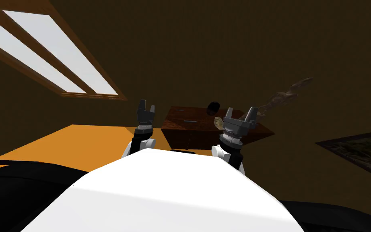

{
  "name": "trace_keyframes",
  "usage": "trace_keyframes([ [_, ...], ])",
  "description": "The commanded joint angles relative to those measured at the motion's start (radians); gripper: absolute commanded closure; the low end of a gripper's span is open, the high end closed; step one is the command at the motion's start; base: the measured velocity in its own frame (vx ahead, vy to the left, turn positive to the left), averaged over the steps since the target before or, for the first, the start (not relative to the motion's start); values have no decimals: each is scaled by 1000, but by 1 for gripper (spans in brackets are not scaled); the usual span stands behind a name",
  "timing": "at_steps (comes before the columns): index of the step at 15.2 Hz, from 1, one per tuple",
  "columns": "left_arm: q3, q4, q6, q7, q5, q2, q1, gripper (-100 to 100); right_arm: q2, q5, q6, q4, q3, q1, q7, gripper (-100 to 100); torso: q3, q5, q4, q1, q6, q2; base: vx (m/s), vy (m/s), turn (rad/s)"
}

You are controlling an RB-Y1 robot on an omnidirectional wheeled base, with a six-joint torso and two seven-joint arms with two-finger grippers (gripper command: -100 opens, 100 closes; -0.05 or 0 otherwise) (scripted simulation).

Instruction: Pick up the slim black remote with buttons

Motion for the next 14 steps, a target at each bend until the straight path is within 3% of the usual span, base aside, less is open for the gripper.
trace_keyframes([
  [1,0,0,0,0,0,0,0,0,-46,16,-1,15,-2,3,-3,-100,0,0,0,0,0,0,-5,4,100],
  [5,0,0,0,0,0,0,0,0,-98,39,-3,37,-4,7,-8,-100,0,0,0,0,-1,1,-11,5,135],
  [14,0,0,0,0,0,0,0,0,-283,134,-10,128,-14,24,-27,-100,1,0,0,0,-1,1,-14,8,166],
])
